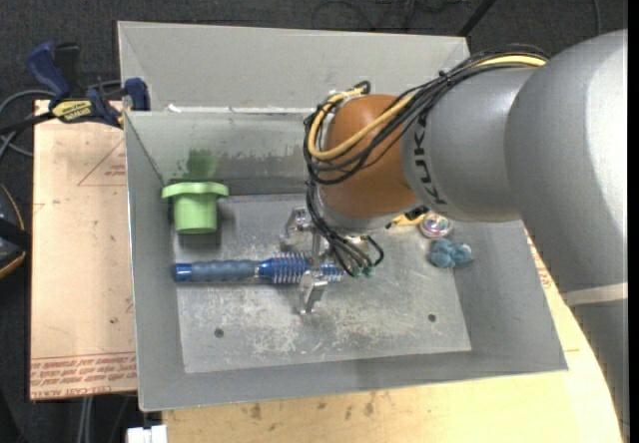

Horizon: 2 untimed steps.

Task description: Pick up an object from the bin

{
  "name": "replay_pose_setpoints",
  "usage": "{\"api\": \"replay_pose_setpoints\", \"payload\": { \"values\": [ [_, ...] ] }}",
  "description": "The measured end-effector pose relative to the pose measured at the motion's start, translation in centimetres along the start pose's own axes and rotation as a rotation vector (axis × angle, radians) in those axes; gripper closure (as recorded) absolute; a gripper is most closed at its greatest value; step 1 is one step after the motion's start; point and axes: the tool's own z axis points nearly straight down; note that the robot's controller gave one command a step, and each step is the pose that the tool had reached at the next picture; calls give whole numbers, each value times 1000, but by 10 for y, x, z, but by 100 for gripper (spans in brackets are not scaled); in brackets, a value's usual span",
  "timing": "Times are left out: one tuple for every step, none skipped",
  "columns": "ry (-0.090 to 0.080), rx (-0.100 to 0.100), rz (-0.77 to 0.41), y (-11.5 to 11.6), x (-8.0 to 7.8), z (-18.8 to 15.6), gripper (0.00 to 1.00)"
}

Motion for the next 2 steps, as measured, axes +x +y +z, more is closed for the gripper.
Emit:
{"api": "replay_pose_setpoints", "payload": {
  "values": [
    [-8,0,2,-1,-3,-3,100],
    [2,2,4,-1,-3,-6,100]
  ]
}}
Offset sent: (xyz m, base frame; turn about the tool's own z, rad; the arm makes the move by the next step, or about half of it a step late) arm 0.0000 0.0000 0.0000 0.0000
